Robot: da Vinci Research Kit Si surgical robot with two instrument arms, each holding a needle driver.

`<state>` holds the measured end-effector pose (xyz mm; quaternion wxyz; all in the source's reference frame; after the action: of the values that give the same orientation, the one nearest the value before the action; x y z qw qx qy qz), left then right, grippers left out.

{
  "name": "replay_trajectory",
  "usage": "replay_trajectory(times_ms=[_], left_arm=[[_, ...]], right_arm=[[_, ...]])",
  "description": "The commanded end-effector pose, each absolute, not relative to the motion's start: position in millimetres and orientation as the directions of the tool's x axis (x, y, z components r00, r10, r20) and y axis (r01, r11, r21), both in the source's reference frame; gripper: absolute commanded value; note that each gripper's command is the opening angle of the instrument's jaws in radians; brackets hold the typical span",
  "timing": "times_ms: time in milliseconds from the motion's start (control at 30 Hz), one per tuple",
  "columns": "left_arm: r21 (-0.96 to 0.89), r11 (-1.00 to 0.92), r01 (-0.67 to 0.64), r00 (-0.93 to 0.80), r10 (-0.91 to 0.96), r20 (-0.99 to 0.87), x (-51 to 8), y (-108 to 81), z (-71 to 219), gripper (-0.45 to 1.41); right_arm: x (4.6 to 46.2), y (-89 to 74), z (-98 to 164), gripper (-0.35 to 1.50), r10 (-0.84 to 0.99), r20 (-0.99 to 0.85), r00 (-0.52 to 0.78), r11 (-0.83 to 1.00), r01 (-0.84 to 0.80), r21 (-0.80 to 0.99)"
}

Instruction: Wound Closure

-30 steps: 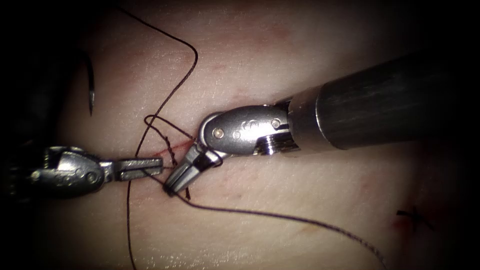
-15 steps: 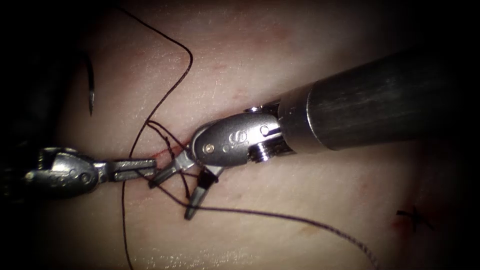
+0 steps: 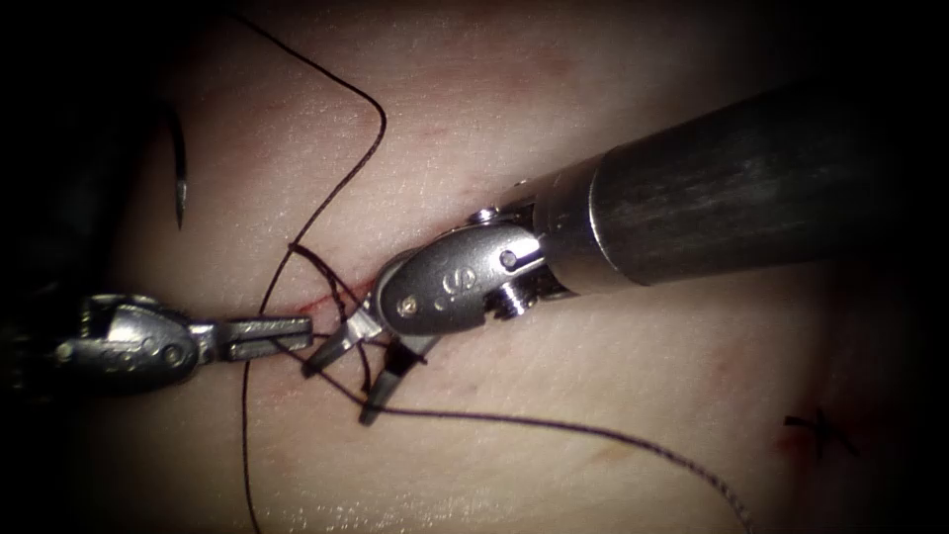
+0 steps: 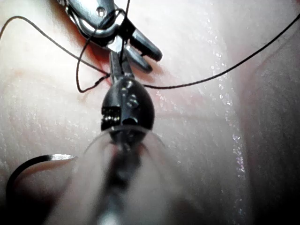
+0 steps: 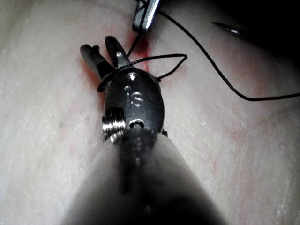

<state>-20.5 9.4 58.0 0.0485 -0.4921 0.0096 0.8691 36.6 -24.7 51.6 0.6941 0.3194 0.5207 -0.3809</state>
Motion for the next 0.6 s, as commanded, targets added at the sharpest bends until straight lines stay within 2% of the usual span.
replay_trajectory(times_ms=[33,367,600], left_arm=[[-0.033,-0.995,-0.095,-0.511,0.077,-0.856,-21.2,8.6,58.6,-0.45],[-0.021,-0.995,-0.095,-0.521,0.068,-0.851,-22.2,4.6,58.3,-0.45],[-0.037,-0.998,-0.059,-0.516,0.062,-0.854,-25.0,-0.3,57.6,-0.45]], right_arm=[[36.8,-24.4,51.7,-0.35,-0.194,-0.968,0.157,0.508,0.861,0.038],[37.1,-22.4,52.2,-0.35,-0.151,-0.977,0.152,0.556,0.830,0.044],[36.6,-20.4,53.0,-0.35,-0.065,-0.990,0.122,0.611,0.789,0.058]])
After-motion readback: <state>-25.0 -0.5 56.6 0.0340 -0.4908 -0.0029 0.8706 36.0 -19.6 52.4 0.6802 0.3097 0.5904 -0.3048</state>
